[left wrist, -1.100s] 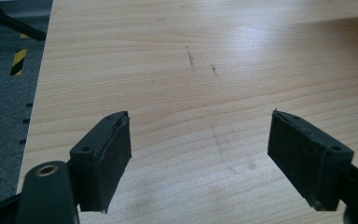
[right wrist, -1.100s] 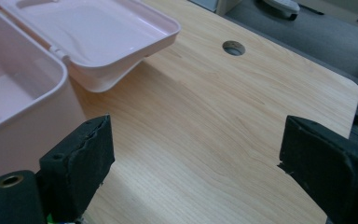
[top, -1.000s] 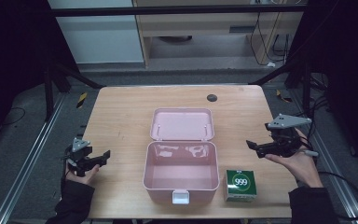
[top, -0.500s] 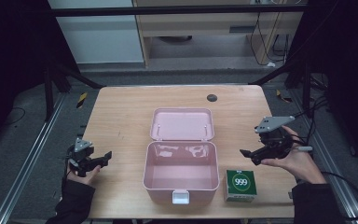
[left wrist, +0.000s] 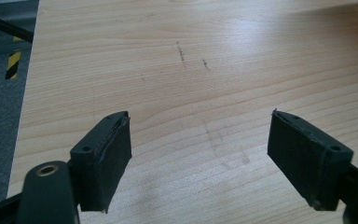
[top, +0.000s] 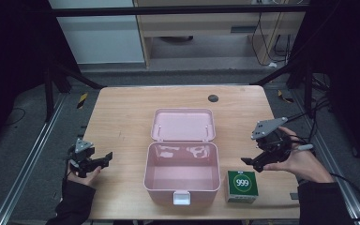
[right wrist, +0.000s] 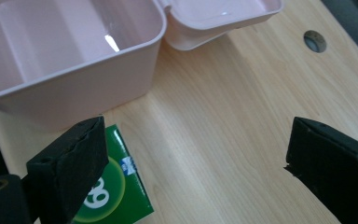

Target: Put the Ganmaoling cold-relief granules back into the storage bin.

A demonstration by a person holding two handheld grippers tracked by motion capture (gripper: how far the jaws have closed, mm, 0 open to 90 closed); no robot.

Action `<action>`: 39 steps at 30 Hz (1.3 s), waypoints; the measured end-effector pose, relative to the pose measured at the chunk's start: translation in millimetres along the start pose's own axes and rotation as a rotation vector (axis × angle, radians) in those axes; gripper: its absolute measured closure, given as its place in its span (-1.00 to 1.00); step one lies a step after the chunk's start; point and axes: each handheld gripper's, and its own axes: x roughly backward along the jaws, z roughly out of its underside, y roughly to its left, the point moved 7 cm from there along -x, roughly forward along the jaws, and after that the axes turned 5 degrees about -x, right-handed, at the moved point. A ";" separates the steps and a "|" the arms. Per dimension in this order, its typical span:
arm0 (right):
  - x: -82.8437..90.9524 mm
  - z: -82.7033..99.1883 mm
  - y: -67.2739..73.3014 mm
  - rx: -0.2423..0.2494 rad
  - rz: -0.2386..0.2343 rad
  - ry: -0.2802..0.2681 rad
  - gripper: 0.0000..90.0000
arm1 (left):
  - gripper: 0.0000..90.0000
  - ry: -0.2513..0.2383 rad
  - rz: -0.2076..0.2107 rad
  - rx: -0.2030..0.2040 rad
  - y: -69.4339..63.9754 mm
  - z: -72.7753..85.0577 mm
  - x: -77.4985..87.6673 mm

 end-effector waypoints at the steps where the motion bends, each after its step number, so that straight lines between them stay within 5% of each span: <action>1: 0.0 0.0 0.0 0.000 0.000 0.000 -0.87 | -0.53 0.000 0.000 0.000 0.0 0.0 -0.1; 21: -2.8 2.6 23.8 0.148 -0.112 0.107 -0.91 | -0.53 0.003 0.001 -0.003 -0.5 0.3 -0.3; 39: -14.6 15.3 40.5 0.209 -0.163 0.192 -0.92 | -0.53 0.002 0.000 -0.003 -0.7 0.2 -0.4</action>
